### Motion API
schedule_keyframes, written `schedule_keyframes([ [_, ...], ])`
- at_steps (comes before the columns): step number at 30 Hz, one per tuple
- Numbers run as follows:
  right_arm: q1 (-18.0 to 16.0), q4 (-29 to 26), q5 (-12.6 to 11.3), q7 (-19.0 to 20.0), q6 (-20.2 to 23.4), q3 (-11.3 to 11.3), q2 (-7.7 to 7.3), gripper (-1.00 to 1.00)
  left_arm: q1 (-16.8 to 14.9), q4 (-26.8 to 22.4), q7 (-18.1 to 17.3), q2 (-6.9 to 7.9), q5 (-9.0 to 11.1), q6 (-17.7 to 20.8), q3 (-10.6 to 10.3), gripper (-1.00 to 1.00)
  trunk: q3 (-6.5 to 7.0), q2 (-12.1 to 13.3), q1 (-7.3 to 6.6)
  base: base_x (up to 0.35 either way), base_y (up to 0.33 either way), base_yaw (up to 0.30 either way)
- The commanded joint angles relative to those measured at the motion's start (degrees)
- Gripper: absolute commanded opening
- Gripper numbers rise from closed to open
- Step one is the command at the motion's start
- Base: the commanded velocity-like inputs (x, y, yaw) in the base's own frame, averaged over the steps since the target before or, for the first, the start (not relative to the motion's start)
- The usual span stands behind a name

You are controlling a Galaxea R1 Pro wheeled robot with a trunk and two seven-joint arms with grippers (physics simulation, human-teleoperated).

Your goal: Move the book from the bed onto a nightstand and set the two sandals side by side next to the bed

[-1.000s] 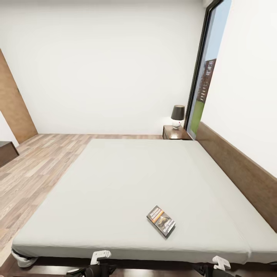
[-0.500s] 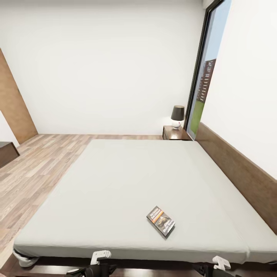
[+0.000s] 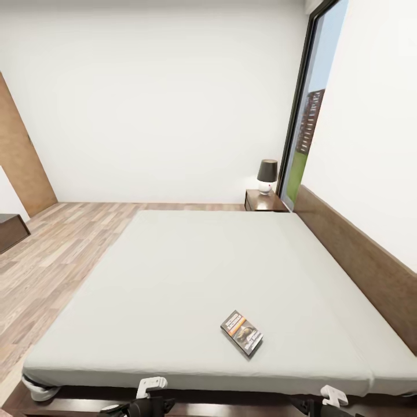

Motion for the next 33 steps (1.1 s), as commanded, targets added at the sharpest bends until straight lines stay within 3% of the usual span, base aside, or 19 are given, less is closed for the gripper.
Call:
schedule_keyframes([
  [1,-0.03,-0.10,0.36,0.25,0.51,-0.50,-0.01,1.00,-0.05,0.02,-0.13,0.01,0.60,0.05,-0.49,1.00,0.08,0.32,-0.20,0.000,0.000,0.000],
  [7,-0.03,-0.10,0.36,0.25,0.50,-0.50,-0.12,1.00,-0.05,0.02,-0.09,0.01,0.60,0.05,-0.47,1.00,1.16,2.73,-1.52,0.000,0.000,0.000],
  [26,0.00,-0.10,0.35,0.25,0.50,-0.50,-0.13,1.00,-0.05,0.01,-0.12,0.01,0.60,0.05,-0.45,1.00,1.16,2.73,-1.52,0.000,0.000,0.000],
  [33,0.00,-0.10,0.36,0.25,0.50,-0.50,-0.13,1.00,-0.05,0.01,0.01,0.01,0.51,0.05,-0.45,1.00,1.16,2.73,-1.52,0.190,-0.037,0.000],
])
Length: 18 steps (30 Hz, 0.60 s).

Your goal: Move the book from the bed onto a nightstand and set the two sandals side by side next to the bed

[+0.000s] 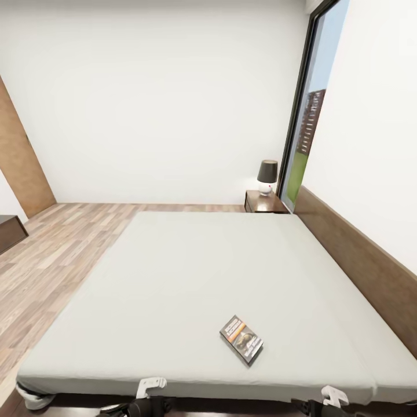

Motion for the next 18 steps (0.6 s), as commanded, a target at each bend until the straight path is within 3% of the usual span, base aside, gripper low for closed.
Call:
schedule_keyframes([
  [1,-0.01,-0.10,0.36,0.25,0.51,-0.51,0.00,1.00,-0.05,0.02,-0.12,0.01,0.60,0.05,-0.47,1.00,-0.12,-0.11,0.04,0.082,-0.022,0.000],
  [6,-0.01,-0.10,0.36,0.25,0.51,-0.51,0.00,1.00,-0.05,0.00,-0.11,0.01,0.60,0.05,-0.47,1.00,-0.12,-0.11,0.04,0.059,-0.011,0.000],
  [18,-0.03,-0.10,0.36,0.25,0.51,-0.51,0.00,1.00,-0.05,0.02,-0.12,0.01,0.60,0.05,-0.48,1.00,-0.12,-0.11,0.04,0.179,-0.093,0.000],
])
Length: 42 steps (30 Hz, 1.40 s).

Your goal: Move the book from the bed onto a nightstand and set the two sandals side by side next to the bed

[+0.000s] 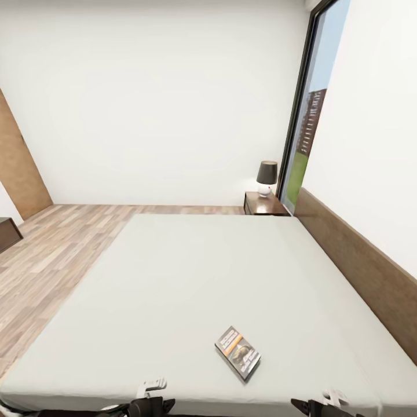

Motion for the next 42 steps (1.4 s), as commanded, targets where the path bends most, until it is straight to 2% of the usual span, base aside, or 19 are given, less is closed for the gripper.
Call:
schedule_keyframes([
  [1,-0.01,-0.10,0.36,0.25,0.51,-0.50,0.00,1.00,-0.05,0.02,-0.12,0.01,0.60,0.05,-0.48,1.00,-0.12,-0.11,0.04,0.031,-0.022,0.000],
  [17,-0.02,-0.10,0.36,0.25,0.51,-0.50,0.00,1.00,-0.05,0.02,-0.13,0.01,0.60,0.05,-0.48,1.00,-0.12,-0.11,0.04,0.065,-0.144,0.000],
  [24,-0.02,-0.10,0.36,0.25,0.51,-0.50,0.00,1.00,-0.05,0.02,-0.11,0.01,0.60,0.05,-0.47,1.00,-0.12,-0.11,0.04,0.035,-0.016,0.000],
  [31,-0.03,-0.10,0.36,0.25,0.51,-0.50,0.00,1.00,-0.05,0.02,-0.12,0.01,0.60,0.05,-0.47,1.00,-0.12,-0.11,0.04,0.206,-0.001,0.000],
  [42,-0.01,-0.10,0.36,0.25,0.51,-0.50,0.16,1.00,-0.05,0.02,-0.17,0.01,0.60,0.05,-0.47,1.00,-0.12,-0.11,0.04,0.019,0.000,0.000],
])
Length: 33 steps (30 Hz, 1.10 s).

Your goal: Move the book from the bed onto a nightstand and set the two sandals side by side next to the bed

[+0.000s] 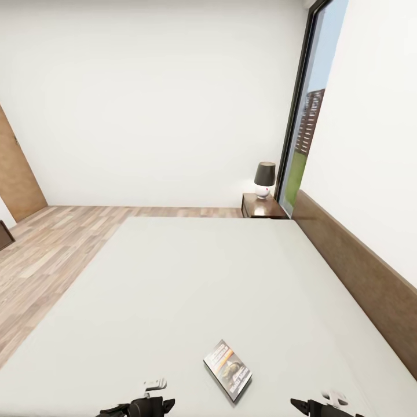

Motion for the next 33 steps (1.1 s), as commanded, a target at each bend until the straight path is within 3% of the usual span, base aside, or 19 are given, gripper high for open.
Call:
schedule_keyframes([
  [1,-0.02,-0.11,0.36,0.25,0.51,-0.51,0.01,1.00,-0.05,0.02,-0.12,0.01,0.60,0.05,-0.48,1.00,-0.12,-0.11,0.03,0.001,0.000,0.000],
  [17,-0.04,-0.11,0.36,0.32,0.51,-0.51,0.05,1.00,-0.05,0.02,-0.14,0.01,0.60,0.05,-0.48,1.00,-0.13,-0.11,0.03,0.000,0.000,0.000],
  [33,-0.07,-0.11,0.36,0.63,0.53,-0.51,0.03,1.00,-0.07,-1.05,-1.62,0.48,0.95,0.35,0.01,1.00,-1.52,-0.11,0.03,0.000,0.000,0.000],
])
